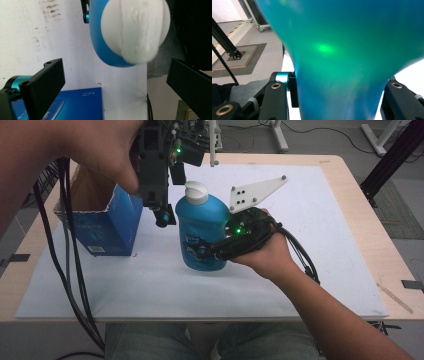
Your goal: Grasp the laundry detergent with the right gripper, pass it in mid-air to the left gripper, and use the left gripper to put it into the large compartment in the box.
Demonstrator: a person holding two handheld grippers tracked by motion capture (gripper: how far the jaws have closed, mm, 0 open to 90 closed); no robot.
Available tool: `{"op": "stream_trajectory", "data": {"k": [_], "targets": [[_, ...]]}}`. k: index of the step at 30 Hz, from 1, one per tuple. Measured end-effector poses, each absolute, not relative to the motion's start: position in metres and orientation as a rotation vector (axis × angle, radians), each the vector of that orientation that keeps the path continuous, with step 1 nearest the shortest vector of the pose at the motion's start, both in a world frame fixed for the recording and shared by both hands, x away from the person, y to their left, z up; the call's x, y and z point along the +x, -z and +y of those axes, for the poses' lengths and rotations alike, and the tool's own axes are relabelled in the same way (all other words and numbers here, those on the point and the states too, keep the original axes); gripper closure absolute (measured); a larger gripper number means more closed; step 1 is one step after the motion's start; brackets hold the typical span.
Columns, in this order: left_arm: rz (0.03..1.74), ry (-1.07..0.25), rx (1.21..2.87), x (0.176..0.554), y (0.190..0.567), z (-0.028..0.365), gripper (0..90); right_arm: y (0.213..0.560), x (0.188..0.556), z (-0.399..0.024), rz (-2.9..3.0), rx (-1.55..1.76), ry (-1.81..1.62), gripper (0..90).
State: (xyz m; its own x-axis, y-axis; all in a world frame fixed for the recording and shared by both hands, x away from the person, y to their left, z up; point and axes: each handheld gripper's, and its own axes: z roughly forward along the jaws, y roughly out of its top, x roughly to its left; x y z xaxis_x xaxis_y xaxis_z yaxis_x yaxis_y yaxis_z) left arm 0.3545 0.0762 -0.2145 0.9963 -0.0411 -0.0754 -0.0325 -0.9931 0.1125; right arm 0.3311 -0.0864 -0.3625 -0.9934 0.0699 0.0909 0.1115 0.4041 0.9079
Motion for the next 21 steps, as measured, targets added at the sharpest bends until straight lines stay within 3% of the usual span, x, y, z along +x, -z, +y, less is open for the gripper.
{"op": "stream_trajectory", "data": {"k": [21], "targets": [[-0.012,0.133,3.052,0.345,0.219,0.051,1.8,0.355,0.336,-0.073,-2.555,-0.099,1.671,46.7]]}}
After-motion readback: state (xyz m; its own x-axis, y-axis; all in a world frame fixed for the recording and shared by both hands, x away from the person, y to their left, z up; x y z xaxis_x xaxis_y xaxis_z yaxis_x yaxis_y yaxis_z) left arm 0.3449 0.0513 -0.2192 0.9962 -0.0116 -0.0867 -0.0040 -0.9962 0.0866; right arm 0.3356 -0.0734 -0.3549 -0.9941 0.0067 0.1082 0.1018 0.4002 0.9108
